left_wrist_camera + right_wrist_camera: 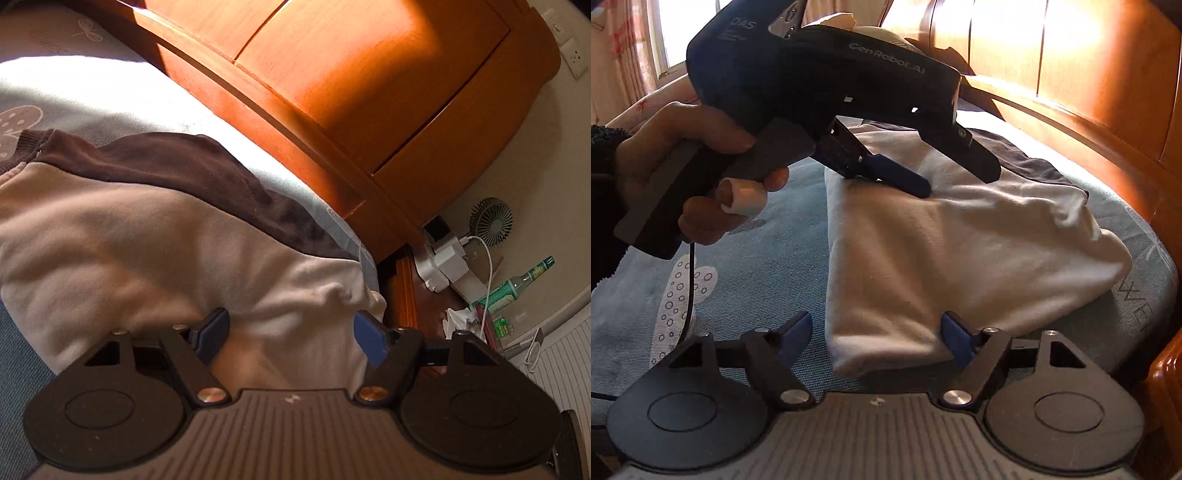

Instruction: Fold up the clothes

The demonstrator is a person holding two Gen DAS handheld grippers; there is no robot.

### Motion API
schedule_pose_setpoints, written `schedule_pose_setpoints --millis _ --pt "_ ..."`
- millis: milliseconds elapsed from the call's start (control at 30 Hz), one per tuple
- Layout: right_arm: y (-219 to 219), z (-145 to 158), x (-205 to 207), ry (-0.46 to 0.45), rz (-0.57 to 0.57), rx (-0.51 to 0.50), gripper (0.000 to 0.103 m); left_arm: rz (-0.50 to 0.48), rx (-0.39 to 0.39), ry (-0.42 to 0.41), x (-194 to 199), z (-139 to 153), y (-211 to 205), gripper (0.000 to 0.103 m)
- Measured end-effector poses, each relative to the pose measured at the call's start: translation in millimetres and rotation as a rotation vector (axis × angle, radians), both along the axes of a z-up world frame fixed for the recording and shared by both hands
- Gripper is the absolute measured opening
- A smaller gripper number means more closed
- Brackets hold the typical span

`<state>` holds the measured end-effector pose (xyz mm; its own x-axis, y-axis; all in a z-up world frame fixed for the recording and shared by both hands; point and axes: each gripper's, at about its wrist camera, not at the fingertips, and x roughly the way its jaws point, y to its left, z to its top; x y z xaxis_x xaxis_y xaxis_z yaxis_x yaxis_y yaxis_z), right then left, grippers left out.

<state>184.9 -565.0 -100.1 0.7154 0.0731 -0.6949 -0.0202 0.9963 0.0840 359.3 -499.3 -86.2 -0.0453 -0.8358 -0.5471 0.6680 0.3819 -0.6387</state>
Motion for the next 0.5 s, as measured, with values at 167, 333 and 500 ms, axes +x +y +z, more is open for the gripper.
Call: schedule_pose_setpoints --millis 167,333,500 --pt "0.5 -7.9 -13.9 0.008 -0.016 0.042 0.091 -0.101 -0.042 0.008 0.6 25.4 -35.7 0.077" --pt "-9.5 -6.0 -19.5 -0.03 -0.075 0.193 0.086 -0.144 -0.003 -0.005 -4.8 14.3 -86.9 0.077" --pt "-6.9 3.2 -27.0 -0.07 -0.091 0.228 0.086 -0.167 0.031 -0.026 -9.1 2.6 -134.7 0.077"
